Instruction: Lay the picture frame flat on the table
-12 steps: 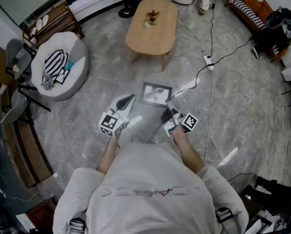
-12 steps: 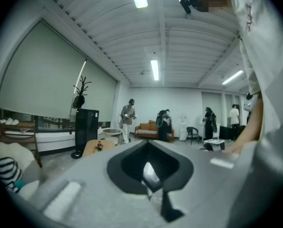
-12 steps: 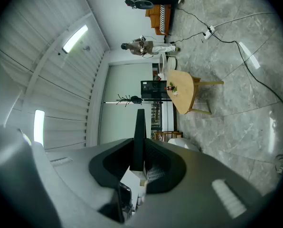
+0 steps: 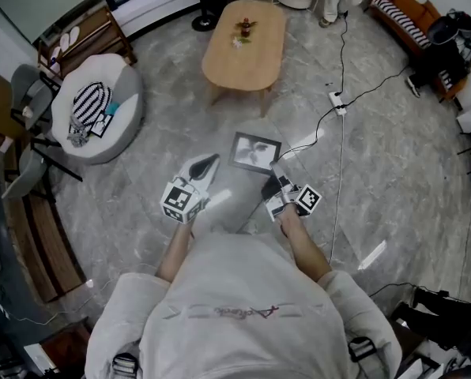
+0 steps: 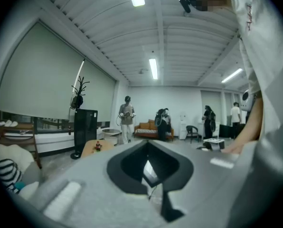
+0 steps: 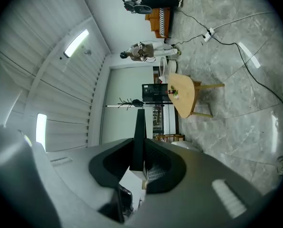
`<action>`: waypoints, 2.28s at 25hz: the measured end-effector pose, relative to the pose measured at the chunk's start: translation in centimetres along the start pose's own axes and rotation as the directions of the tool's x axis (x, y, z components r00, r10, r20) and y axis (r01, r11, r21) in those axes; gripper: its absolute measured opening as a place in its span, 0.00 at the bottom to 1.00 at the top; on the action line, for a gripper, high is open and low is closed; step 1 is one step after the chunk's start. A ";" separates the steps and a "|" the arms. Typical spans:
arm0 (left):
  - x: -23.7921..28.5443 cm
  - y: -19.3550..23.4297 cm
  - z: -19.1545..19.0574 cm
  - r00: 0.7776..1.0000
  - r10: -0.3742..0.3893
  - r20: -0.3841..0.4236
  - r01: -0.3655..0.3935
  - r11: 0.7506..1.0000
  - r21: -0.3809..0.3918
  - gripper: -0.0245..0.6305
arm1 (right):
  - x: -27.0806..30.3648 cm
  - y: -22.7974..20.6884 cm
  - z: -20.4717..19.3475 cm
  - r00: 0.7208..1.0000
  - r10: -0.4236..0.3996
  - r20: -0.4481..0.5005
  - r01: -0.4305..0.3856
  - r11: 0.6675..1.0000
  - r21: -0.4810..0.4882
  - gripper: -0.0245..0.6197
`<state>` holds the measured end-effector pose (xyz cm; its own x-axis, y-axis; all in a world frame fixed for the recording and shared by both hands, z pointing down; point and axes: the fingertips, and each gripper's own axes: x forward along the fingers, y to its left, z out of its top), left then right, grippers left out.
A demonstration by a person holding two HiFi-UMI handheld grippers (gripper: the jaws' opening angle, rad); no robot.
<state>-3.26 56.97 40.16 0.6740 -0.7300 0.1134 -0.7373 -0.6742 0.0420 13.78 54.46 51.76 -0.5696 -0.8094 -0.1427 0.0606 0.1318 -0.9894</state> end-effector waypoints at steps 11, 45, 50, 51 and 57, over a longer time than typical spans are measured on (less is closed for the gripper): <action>3.0 -2.5 -0.2 1.000 0.011 -0.020 -0.011 1.000 0.006 0.04 | -2.2 0.4 4.4 1.000 0.006 -0.010 -0.006 1.000 -0.027 0.16; 12.6 4.5 -1.5 0.999 0.050 -0.009 -0.050 0.998 -0.027 0.04 | 5.2 -3.4 12.1 0.999 -0.006 -0.035 0.005 1.000 -0.025 0.16; 15.6 7.8 -0.7 0.999 0.051 -0.007 -0.052 0.998 -0.035 0.04 | 9.2 -3.7 14.1 0.999 -0.012 -0.046 0.010 0.999 -0.034 0.16; 16.2 8.5 -0.5 0.999 0.050 -0.007 -0.050 0.998 -0.037 0.04 | 10.1 -3.8 14.5 0.999 -0.016 -0.048 0.014 0.999 -0.037 0.16; 19.2 12.4 -0.2 0.999 0.041 -0.022 -0.042 0.998 -0.046 0.04 | 14.9 -4.2 16.5 0.999 -0.028 -0.044 0.026 0.999 -0.032 0.16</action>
<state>0.52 34.61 43.06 0.6422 -0.7541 0.1373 -0.7661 -0.6373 0.0831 18.50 32.39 53.33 -0.6069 -0.7866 -0.1140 0.0194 0.1287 -0.9915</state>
